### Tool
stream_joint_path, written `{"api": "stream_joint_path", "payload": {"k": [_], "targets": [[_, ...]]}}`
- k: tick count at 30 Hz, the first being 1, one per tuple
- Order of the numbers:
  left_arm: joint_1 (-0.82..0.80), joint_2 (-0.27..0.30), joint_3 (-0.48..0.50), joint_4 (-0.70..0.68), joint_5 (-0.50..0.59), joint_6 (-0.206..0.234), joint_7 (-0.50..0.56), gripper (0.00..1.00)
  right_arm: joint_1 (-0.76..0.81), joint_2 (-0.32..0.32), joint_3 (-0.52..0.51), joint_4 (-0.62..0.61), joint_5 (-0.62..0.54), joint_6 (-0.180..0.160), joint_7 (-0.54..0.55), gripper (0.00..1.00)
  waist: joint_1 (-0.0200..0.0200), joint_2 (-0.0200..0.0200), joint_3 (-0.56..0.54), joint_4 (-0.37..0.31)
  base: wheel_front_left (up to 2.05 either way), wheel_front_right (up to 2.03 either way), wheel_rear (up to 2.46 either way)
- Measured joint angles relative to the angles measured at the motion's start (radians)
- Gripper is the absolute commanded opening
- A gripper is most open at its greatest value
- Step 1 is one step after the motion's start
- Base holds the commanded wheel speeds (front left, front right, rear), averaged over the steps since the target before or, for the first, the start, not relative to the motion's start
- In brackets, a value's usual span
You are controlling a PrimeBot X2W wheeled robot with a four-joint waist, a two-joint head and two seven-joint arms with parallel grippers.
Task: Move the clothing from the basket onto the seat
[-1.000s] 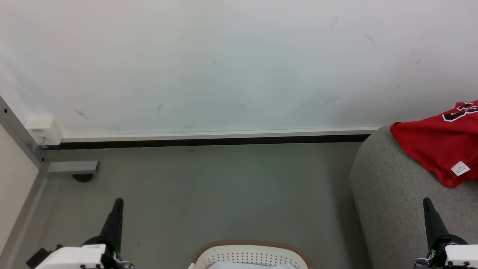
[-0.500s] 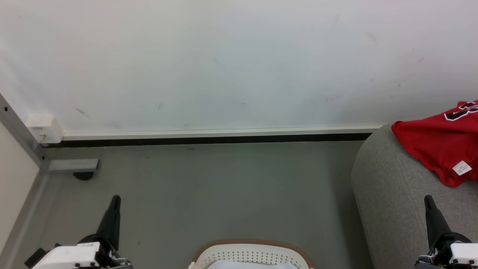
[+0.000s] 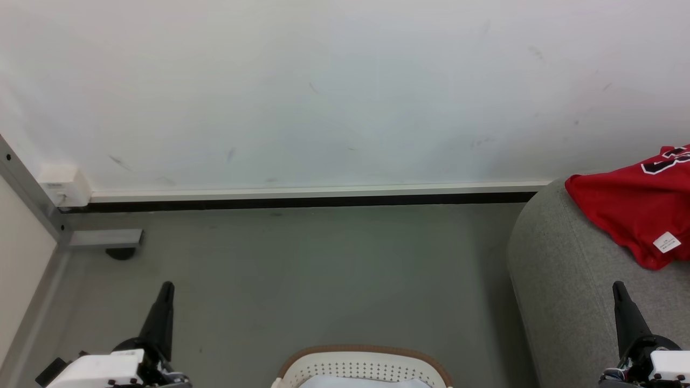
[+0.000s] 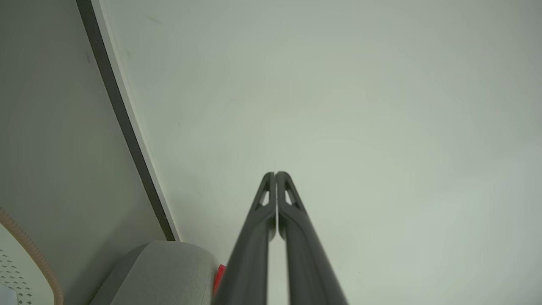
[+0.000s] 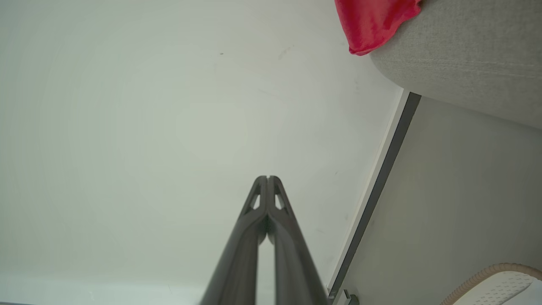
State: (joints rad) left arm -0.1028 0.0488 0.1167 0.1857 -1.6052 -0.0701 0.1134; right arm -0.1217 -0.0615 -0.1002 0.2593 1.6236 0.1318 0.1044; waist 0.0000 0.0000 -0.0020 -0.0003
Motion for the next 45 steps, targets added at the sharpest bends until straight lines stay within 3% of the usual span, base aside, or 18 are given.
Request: {"api": "stream_joint_path", "payload": {"k": [45], "targets": [[0.0, 0.0, 0.0, 0.0, 0.0, 0.0, 0.0, 0.0, 0.0, -0.006, 0.012, 0.0, 0.008, 0.0, -0.009, 0.0, 0.0, 0.0, 0.0, 0.0, 0.0, 0.0, 0.0]]}}
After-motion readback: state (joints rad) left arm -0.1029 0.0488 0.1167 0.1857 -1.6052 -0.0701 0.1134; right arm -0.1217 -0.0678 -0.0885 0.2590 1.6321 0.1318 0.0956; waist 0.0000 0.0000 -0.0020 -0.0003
